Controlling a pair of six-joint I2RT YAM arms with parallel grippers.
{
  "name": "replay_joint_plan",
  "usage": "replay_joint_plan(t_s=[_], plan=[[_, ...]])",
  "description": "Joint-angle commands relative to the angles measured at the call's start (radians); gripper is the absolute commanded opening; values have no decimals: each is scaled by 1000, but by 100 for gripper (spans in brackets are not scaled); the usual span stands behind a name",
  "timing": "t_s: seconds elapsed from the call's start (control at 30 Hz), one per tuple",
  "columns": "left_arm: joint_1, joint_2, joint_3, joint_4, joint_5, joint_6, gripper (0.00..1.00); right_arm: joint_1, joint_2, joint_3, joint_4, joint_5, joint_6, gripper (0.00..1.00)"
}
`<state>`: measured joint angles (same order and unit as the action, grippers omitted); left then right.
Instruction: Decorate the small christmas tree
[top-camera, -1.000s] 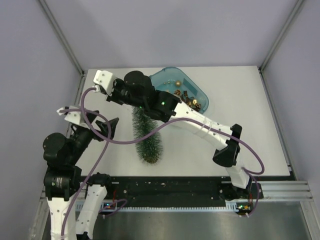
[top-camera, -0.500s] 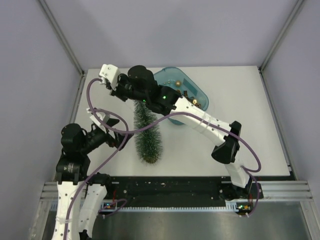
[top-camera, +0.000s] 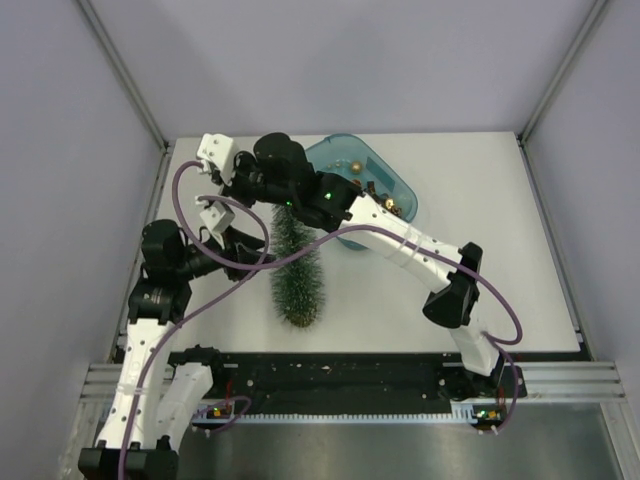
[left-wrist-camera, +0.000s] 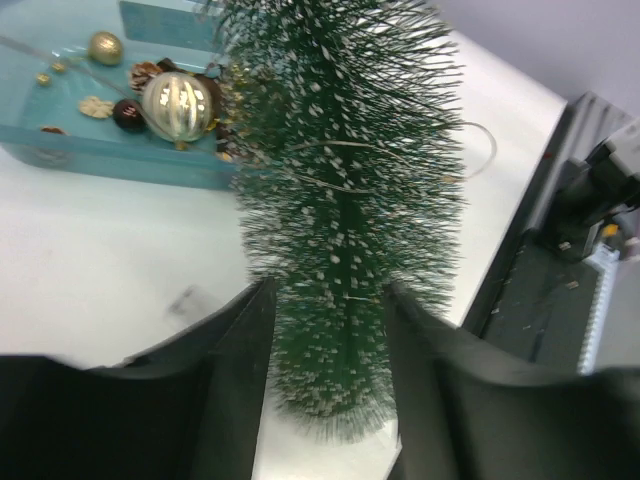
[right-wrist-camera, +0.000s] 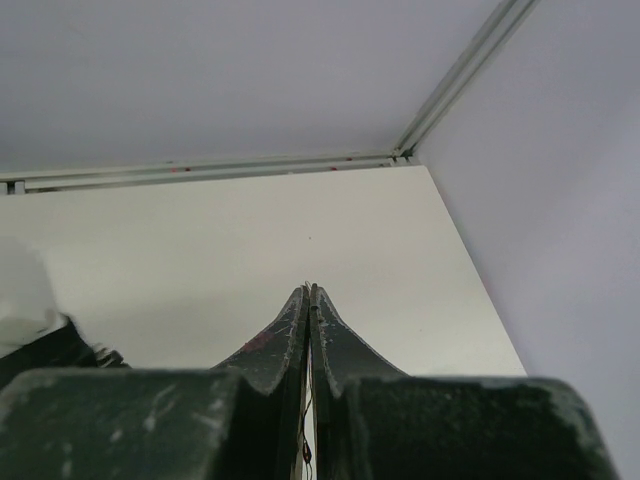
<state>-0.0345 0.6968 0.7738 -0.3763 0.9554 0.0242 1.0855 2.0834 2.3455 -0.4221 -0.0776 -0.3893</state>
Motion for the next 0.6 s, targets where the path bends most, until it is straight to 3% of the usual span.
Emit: replay_joint_plan(t_s=[0.0,0.13,0.43,0.57], plan=[[-16,32,-19,100,111,-52,38,-9,-20,55,8,-25,17,0],[-54,0,-48,105,115,-35,12,-22,-16,55,0,-31,24,0],[-73,-10,-41,82,121,3,0,-61,-19,64,-4,-85,55,0],[-80,-22,-45,79,125,17,0,-75,-17,74,-6,-94,56,0]])
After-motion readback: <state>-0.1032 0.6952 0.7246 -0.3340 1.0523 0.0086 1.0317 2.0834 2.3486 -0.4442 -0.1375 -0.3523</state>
